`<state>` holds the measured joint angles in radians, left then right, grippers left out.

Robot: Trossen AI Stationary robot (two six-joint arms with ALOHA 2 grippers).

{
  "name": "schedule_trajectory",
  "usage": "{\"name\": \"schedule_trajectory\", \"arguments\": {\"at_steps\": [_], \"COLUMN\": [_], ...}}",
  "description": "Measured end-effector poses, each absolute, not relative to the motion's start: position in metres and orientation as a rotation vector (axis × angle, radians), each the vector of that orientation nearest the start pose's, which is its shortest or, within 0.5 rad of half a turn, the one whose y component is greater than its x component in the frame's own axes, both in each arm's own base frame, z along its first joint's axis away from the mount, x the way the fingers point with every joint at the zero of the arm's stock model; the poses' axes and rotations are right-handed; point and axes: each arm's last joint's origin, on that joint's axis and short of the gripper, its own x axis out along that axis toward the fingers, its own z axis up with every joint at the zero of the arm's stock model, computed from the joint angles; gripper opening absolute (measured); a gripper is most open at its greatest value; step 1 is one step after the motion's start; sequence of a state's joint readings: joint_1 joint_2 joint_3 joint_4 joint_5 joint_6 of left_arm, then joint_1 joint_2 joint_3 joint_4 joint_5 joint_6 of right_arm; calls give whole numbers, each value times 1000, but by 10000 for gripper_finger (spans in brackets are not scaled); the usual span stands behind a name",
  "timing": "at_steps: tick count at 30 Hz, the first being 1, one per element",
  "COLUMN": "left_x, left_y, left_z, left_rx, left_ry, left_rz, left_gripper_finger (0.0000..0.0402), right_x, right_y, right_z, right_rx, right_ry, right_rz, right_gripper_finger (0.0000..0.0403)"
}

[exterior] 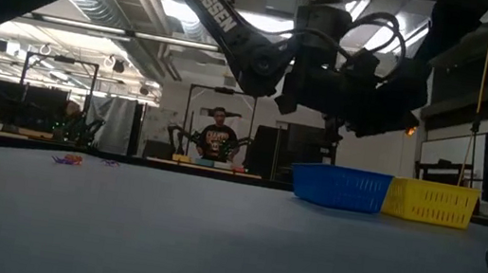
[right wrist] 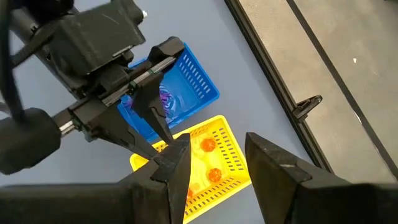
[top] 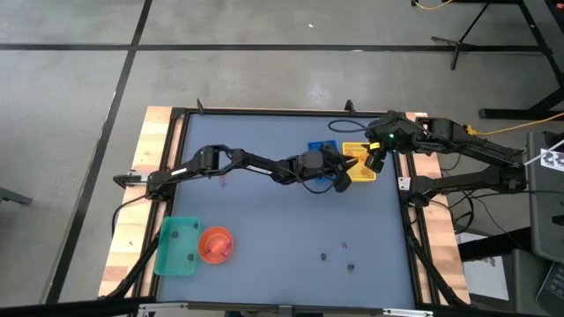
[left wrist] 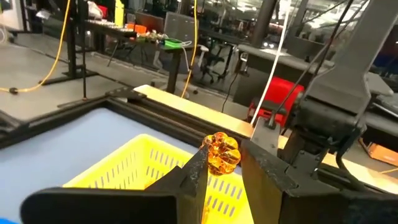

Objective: Sort Halloween decoration
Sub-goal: Put the orange pumpkin toy into the yellow box, then put the violet witch hat toy into the orange bin

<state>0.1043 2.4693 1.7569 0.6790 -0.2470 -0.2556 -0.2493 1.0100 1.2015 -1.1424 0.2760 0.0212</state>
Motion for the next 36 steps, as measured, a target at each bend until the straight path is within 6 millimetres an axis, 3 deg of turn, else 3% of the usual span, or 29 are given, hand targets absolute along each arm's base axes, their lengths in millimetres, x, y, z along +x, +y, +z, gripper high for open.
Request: {"name": "schedule_trajectory", "arguments": {"at_steps": [7,19,36], "left_x": [543,543,544], "left_y": [64,64,60], "left_z": [149,148,148], "left_rx": [-245,-244,-253], "left_ry": [5,6,7], "left_rz": [354,355,331], "left_gripper_finger": [85,173,178], "right_x": [157,157,157], "right_y": [-48,-48,-48], "right_z": [355,355,355], "right_rx": [6,6,7], "right_ry": [956,956,957], "right_rz": [-495,-495,-494], "right_gripper_finger": [152,152,152]}}
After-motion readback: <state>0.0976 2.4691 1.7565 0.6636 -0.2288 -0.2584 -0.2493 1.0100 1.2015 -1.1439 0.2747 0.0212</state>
